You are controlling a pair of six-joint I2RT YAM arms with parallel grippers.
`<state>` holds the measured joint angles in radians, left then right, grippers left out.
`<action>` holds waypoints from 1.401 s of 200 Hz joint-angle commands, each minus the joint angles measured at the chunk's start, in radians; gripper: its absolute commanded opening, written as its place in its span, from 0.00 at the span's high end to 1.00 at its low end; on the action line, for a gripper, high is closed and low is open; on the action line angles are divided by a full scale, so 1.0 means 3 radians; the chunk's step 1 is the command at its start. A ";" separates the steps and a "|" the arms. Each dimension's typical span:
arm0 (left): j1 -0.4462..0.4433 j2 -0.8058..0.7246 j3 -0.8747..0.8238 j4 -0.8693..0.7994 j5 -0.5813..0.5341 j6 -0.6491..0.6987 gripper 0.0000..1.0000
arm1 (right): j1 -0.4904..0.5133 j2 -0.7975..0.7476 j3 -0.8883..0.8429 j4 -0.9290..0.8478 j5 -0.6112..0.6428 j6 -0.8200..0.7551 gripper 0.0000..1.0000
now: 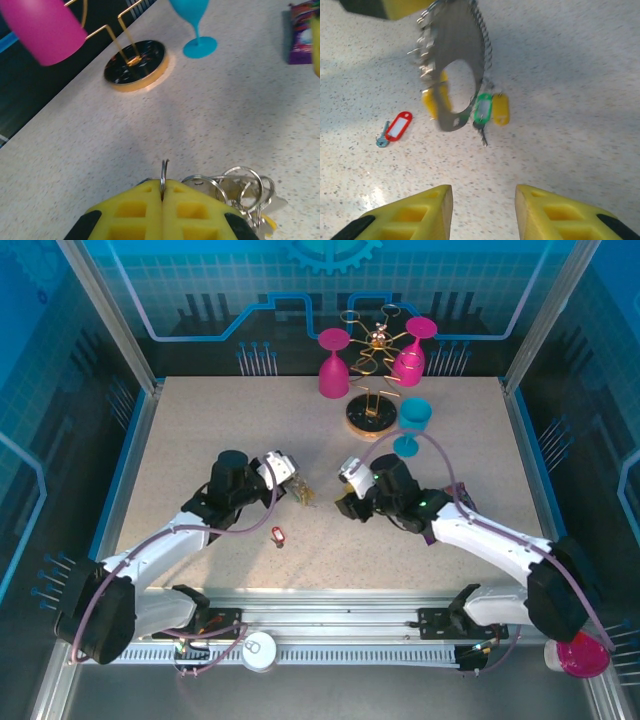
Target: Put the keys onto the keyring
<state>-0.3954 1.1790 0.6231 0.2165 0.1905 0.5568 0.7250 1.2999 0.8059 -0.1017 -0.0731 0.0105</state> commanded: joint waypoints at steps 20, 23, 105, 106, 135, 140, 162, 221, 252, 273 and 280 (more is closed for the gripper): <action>0.0149 0.0187 0.0147 0.0271 -0.0308 -0.0343 1.00 | 0.0426 0.0512 0.0227 0.0222 0.0266 0.0687 0.62; 0.0165 0.0202 0.0147 0.0282 -0.0316 -0.0374 1.00 | 0.0451 0.0552 0.0228 0.0238 0.0270 0.0740 0.62; 0.0295 0.0327 0.0094 0.0385 -0.0293 -0.0675 1.00 | 0.1171 0.1603 0.0638 0.0809 0.0719 0.1197 0.53; 0.0295 0.0328 0.0095 0.0384 -0.0293 -0.0675 1.00 | 0.1177 0.1609 0.0643 0.0804 0.0727 0.1194 0.53; 0.0296 0.0315 0.0080 0.0403 -0.0257 -0.0685 1.00 | 0.1346 0.1906 0.0953 0.0511 0.1038 0.1186 0.50; 0.0296 0.0314 0.0074 0.0406 -0.0255 -0.0685 1.00 | 0.1359 0.1942 0.0993 0.0473 0.1084 0.1192 0.51; 0.0297 0.0309 0.0071 0.0409 -0.0251 -0.0685 1.00 | 0.1400 0.2108 0.1168 0.0261 0.1248 0.1227 0.51; 0.0296 0.0318 0.0070 0.0417 -0.0237 -0.0680 1.00 | 0.1467 0.2387 0.1445 -0.0075 0.1251 0.1300 0.55; 0.0293 0.0327 0.0076 0.0417 -0.0231 -0.0669 1.00 | 0.1495 0.2455 0.1546 -0.0275 0.1286 0.1299 0.60; 0.0294 0.0323 0.0076 0.0410 -0.0231 -0.0654 1.00 | 0.1499 0.2442 0.1531 -0.0361 0.1297 0.1299 0.70; 0.0295 0.0321 0.0071 0.0406 -0.0234 -0.0649 1.00 | 0.1504 0.2420 0.1501 -0.0362 0.1287 0.1278 0.77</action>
<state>-0.3141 1.2655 0.6273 0.3202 0.1020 0.3649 1.1610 2.0163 1.2469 -0.1471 0.2897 0.3904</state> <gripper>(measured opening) 0.049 0.308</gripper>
